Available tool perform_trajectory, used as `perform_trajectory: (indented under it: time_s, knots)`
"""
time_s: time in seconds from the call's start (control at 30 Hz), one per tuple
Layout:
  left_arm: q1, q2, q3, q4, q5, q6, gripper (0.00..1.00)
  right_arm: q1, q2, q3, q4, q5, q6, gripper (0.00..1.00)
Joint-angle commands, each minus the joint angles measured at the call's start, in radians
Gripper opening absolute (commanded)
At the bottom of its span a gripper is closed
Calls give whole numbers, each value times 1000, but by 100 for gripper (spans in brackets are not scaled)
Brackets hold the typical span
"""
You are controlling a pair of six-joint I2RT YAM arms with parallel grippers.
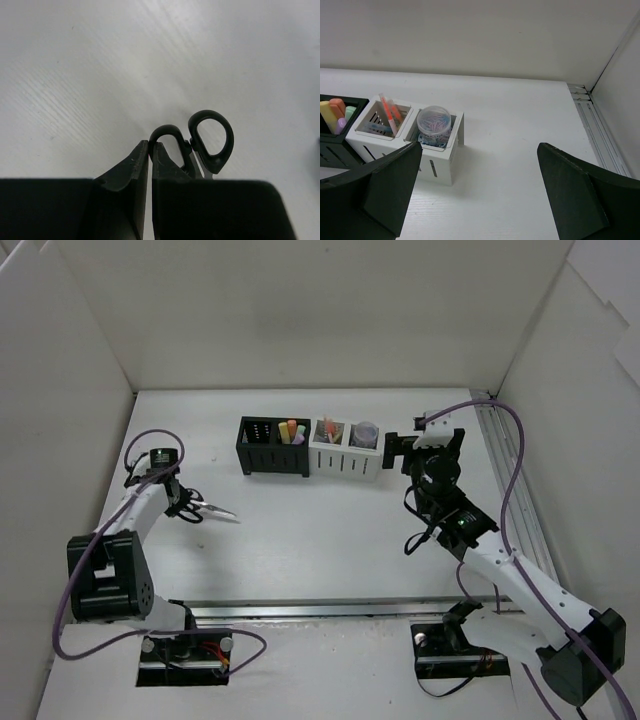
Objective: Sort the stationery into containers
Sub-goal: Pick up the scissors from the center of the board, then place the scissors in the storage box.
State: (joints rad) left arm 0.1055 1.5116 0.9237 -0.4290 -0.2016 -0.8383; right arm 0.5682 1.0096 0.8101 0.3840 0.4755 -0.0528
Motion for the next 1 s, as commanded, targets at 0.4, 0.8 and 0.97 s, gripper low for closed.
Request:
perform_trajectory:
  time_s: [0.4,0.8,0.97]
  knots:
    - [-248,-326,271,590,91,508,0,-10,-94,-81,122,23,-67,98]
    - [-423,85,601,762,-143,944,0,-5,-92,-71,72,98,-124,98]
    - [-434,191,629,789,-180,998,0,2,-94,-66,52,141,-134,98]
